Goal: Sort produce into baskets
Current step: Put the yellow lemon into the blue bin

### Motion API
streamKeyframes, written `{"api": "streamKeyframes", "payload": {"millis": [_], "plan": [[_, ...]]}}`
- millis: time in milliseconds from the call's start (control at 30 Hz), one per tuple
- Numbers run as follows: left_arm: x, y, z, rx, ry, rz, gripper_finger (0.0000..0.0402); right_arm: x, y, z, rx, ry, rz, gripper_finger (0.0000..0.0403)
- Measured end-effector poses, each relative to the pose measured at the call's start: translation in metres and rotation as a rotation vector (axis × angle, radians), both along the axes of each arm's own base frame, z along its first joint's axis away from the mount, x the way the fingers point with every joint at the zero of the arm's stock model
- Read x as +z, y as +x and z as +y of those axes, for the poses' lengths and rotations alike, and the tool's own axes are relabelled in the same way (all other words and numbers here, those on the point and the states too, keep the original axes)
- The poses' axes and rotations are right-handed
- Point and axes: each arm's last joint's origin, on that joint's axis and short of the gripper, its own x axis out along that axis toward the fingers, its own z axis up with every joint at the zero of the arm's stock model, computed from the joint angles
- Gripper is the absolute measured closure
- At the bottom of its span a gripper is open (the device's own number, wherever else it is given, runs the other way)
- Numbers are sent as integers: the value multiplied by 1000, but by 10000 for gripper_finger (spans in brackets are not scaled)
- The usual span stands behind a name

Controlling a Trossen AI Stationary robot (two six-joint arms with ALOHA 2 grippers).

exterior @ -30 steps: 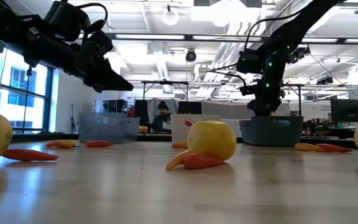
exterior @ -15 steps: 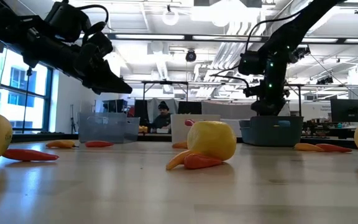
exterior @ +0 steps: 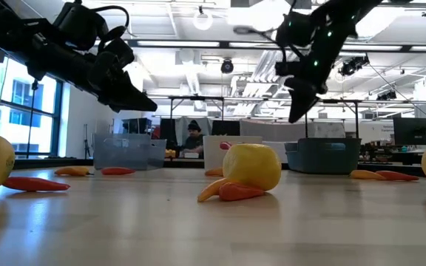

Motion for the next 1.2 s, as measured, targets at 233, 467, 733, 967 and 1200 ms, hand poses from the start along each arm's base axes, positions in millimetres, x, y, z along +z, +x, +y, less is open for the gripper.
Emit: {"api": "streamKeyframes", "payload": {"millis": [233,467,733,967,1200], "plan": [[-2,0,-2,-57,8,23,384,-4,24,83,166,65,-100,388],[-5,-1,-6,-77,0,53,398,-7,40,167,220,214,-299,353],[-4,-1,-5,-67,7,45,400,-41,54,231,237,274,-356,260],[-4,-1,-6,-67,7,45,400,-67,71,251,269,231,-433,124],[-4,0,-5,-67,8,43,400,-92,79,254,295,99,-395,82]]}}
